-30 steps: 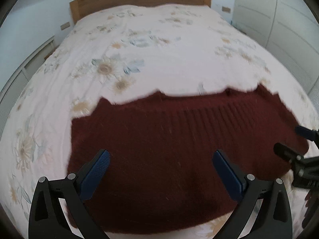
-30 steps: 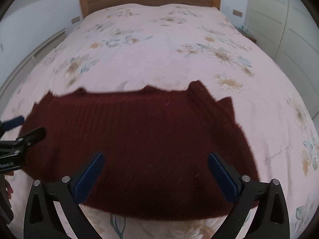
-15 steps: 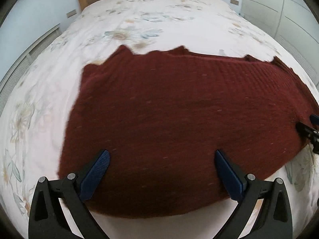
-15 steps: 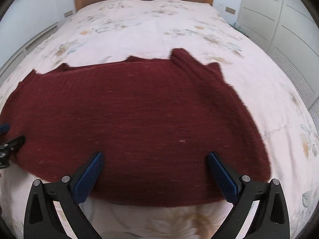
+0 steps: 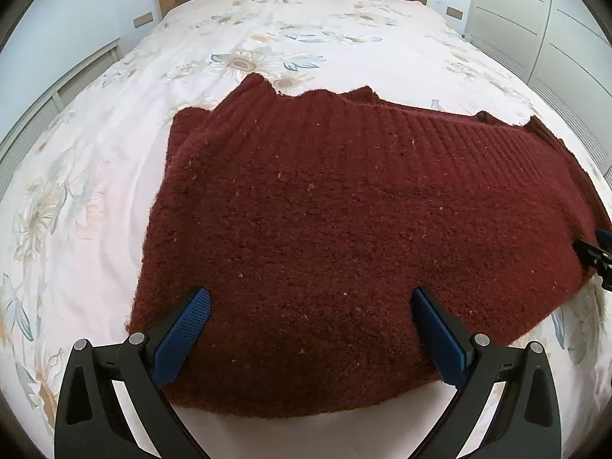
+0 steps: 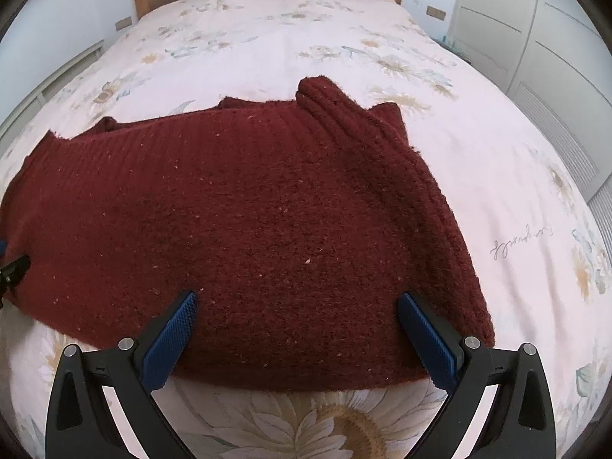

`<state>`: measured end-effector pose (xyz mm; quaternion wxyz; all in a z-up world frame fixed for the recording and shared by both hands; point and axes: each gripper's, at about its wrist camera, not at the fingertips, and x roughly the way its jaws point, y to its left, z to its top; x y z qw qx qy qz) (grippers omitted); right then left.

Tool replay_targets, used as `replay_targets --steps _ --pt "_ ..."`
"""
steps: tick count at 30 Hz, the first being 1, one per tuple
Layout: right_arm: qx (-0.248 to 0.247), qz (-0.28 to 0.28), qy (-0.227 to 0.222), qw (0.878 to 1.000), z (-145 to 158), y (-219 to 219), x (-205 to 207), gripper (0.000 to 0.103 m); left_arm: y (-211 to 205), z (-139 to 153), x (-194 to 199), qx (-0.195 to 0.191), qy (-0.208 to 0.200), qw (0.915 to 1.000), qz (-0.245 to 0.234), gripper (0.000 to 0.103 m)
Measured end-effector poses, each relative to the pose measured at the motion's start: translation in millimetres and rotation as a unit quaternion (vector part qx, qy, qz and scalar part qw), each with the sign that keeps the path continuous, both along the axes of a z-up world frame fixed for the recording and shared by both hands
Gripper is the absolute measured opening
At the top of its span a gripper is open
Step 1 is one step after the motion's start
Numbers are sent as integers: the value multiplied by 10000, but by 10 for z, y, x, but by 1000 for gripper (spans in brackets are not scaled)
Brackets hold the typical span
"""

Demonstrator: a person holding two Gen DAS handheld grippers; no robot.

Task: Fold small clothes

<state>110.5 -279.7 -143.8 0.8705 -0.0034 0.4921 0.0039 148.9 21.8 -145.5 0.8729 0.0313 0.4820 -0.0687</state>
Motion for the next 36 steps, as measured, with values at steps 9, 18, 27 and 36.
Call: replay_targets --steps 9,18,27,36 --pt "-153 98 -8 9998 220 77 -109 103 93 354 -29 -84 83 9999 -34 102" --pt "-77 52 -29 10000 363 -36 -398 103 918 475 114 -856 611 9911 820 102" --pt "-24 -162 201 9997 267 -223 -580 103 1152 30 289 -1539 1278 9722 1218 102" --pt "38 -283 272 9992 206 -306 -616 103 960 -65 424 -1630 1386 9732 845 101"
